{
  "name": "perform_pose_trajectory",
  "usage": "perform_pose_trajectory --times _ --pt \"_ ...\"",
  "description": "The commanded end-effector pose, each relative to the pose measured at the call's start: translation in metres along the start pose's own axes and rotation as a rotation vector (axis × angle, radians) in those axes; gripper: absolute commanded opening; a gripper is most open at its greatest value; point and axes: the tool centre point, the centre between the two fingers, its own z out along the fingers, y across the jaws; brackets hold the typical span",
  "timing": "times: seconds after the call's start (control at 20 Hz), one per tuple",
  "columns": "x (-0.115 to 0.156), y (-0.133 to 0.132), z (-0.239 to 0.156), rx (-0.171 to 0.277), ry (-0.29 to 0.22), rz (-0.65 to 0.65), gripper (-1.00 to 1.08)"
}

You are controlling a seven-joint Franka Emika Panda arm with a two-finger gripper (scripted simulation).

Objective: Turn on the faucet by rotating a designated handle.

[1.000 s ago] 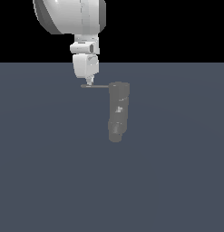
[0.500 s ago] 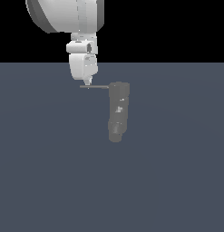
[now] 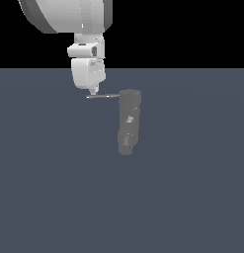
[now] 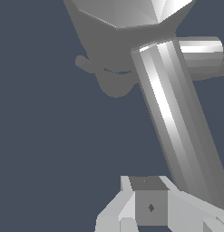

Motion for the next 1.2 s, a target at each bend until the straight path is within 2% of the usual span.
perform_pose_trajectory --times 0.0,0.6,0.65,1.15 --pt "0.0 0.009 0.0 -0.003 0.001 -0.001 -1.0" --pt "0.001 0.043 -0.001 -0.003 0.001 -0.001 -1.0" --pt "0.005 0.037 0.0 -0.001 0.001 0.007 -1.0" --pt "0.027 0.061 0.0 -0.001 0.001 0.005 -1.0"
